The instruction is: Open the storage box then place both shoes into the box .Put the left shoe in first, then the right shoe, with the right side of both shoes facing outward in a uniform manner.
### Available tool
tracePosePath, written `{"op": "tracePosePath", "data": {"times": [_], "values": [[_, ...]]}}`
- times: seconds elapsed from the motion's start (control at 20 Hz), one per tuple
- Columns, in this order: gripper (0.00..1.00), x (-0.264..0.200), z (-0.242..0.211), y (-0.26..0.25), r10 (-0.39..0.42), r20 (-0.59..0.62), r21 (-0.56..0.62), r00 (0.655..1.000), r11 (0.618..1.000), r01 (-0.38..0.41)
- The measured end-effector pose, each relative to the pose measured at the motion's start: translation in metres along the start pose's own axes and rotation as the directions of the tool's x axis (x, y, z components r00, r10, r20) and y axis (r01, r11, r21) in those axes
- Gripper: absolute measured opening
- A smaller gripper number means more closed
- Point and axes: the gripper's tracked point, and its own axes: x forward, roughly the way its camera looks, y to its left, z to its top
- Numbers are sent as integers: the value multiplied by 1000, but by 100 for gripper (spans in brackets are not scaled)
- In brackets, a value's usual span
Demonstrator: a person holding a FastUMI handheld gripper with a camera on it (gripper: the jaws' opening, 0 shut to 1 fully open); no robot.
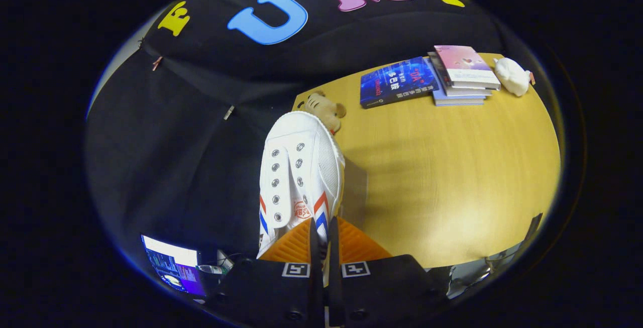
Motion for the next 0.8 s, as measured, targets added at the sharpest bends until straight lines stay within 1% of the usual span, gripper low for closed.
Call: {"op": "tracePosePath", "data": {"times": [0.15,0.35,0.45,0.6,0.7,0.75,0.8], "values": [[8,34,-18,17,-26,-55,-31,998,999,25],[8,70,-36,34,-68,-110,-38,992,997,64],[8,88,-37,27,-110,-118,-59,987,993,104],[8,110,-41,10,-195,-122,-107,973,977,182],[10,116,-46,10,-227,-115,-118,967,970,214],[14,120,-48,10,-239,-112,-118,964,967,226],[17,119,-53,15,-228,-110,-112,967,970,216]]}}
